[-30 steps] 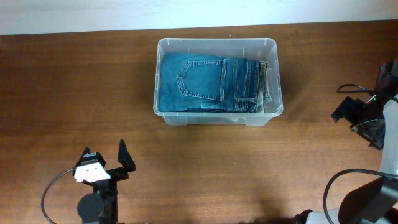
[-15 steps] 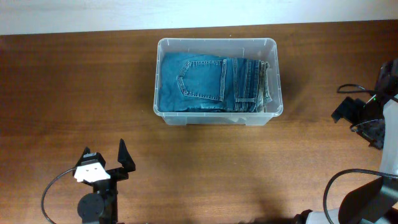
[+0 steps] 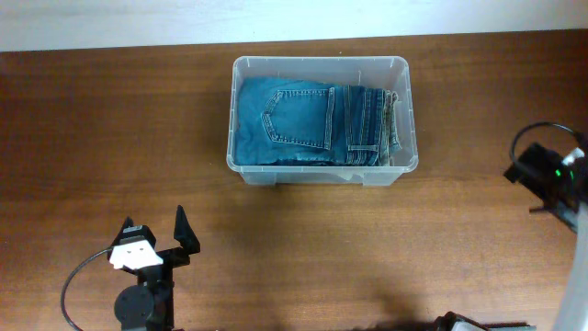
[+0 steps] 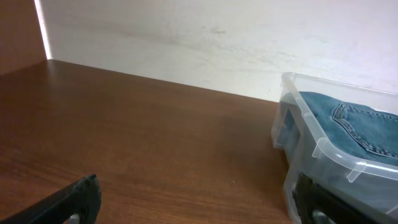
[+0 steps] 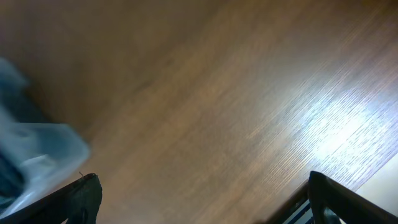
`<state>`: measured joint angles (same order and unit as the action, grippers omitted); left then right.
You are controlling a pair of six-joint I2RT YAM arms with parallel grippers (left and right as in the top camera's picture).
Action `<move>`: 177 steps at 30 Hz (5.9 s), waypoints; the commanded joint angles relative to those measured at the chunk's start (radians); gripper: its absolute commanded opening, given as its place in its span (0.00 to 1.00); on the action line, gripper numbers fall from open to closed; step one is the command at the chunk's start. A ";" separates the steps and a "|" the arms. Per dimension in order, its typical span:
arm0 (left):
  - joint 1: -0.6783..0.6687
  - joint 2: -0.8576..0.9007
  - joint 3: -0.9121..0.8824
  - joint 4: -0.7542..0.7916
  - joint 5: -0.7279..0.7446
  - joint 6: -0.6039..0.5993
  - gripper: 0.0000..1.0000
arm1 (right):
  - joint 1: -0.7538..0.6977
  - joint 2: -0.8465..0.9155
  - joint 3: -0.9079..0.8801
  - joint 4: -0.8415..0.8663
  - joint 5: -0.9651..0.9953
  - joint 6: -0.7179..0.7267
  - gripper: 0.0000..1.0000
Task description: Pack container
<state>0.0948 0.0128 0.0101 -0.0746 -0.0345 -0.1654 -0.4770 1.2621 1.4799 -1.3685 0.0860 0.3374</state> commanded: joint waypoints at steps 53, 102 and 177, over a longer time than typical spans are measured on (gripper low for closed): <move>0.006 -0.008 -0.001 -0.005 -0.014 0.009 0.99 | 0.483 -1.188 -0.465 0.212 0.094 -0.011 0.98; 0.006 -0.008 -0.001 -0.005 -0.014 0.009 0.99 | 0.484 -1.258 -1.474 1.511 -0.135 -0.213 0.98; 0.006 -0.008 -0.001 -0.005 -0.014 0.009 0.99 | 0.484 -1.257 -1.474 1.289 -0.093 -0.333 0.98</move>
<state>0.0948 0.0128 0.0101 -0.0750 -0.0353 -0.1654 0.0002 0.0147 0.0101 -0.0723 -0.0196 0.0090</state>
